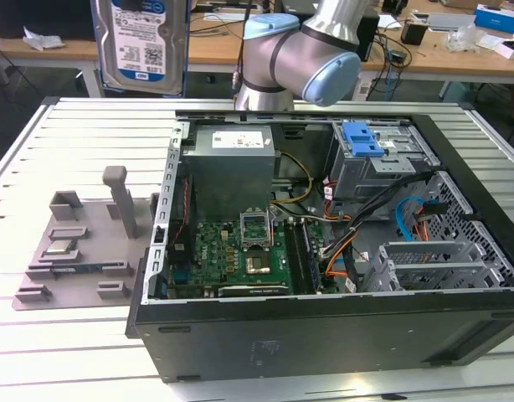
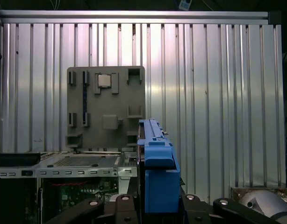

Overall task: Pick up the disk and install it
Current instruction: 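Pick up the disk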

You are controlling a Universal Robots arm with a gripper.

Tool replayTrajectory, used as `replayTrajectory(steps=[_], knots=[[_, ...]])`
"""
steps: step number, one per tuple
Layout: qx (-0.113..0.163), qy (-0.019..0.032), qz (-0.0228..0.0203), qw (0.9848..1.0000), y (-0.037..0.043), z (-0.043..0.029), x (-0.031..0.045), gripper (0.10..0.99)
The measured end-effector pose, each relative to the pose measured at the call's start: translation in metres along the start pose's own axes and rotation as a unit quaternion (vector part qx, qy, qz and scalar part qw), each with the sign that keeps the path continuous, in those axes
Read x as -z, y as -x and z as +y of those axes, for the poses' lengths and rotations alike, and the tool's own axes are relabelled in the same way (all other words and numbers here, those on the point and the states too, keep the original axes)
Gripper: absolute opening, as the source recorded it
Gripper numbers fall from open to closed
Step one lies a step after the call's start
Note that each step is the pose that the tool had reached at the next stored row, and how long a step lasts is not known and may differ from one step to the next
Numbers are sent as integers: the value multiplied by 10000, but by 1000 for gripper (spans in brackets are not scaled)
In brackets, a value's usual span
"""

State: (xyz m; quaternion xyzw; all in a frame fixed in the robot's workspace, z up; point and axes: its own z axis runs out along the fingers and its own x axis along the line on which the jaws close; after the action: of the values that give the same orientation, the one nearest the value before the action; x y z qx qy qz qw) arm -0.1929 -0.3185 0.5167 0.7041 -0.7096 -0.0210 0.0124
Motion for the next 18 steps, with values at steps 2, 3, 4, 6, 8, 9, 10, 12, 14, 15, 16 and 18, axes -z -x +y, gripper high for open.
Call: replayTrajectory(steps=[2, 3, 4, 6, 8, 9, 10, 12, 14, 15, 16, 18], knots=[[0, 0, 0, 10000, 1, -96, 5, 365], [-1, 0, 0, 10000, 1, -150, 8, 365], [1, 0, 0, 10000, 1, -191, 9, 365], [0, 0, 0, 10000, 2, -287, 14, 365], [1, 0, 0, 10000, 3, -375, 18, 365], [0, 0, 0, 10000, 3, -409, 19, 365], [0, 0, 0, 10000, 4, -466, 22, 365], [0, 0, 0, 10000, 5, -592, 28, 365], [0, 0, 0, 10000, 6, -702, 33, 365], [0, 1, 0, 10000, 6, -758, 36, 365], [0, 0, 0, 10000, 7, -825, 39, 365], [0, 0, 0, 10000, 7, -883, 42, 365]])
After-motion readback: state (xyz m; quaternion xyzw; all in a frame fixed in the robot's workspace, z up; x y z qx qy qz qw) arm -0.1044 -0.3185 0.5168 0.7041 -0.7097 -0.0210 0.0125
